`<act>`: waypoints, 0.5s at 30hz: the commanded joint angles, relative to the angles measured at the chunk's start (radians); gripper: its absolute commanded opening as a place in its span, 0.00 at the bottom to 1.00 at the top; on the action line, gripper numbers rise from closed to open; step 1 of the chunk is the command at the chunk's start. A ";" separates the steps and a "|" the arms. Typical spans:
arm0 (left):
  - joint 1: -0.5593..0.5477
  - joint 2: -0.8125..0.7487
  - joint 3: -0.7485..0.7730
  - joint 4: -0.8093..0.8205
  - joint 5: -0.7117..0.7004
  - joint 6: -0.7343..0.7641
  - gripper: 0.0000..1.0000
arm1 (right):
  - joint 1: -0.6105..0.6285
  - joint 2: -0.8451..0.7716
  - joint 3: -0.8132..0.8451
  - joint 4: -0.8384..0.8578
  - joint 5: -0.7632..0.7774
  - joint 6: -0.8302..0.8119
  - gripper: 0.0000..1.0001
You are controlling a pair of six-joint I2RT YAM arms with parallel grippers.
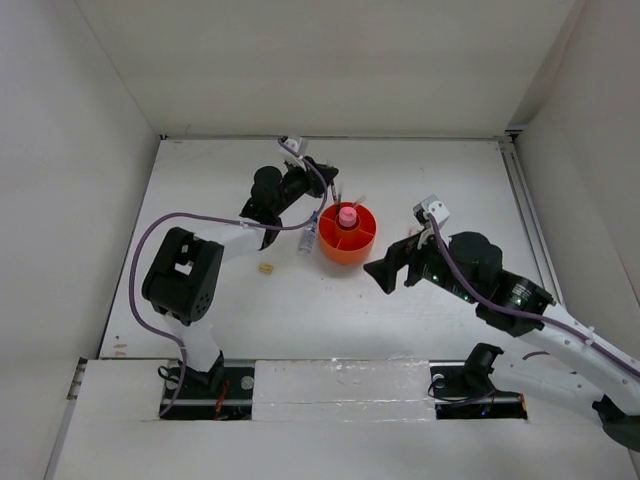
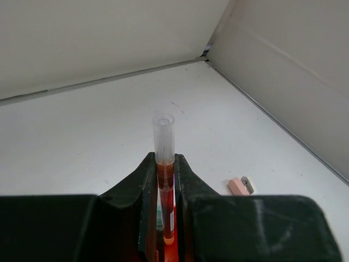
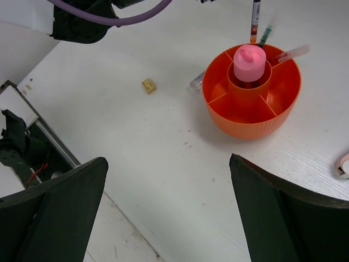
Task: Sort the stationery into containers
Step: Place the pen in the storage box.
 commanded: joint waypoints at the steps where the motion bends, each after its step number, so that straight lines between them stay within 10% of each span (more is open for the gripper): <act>1: 0.001 0.010 0.020 0.118 0.046 -0.033 0.00 | -0.005 0.006 0.045 0.007 0.017 -0.012 1.00; 15: -0.037 0.049 -0.033 0.142 0.015 -0.030 0.08 | -0.005 0.026 0.054 0.016 -0.012 -0.021 1.00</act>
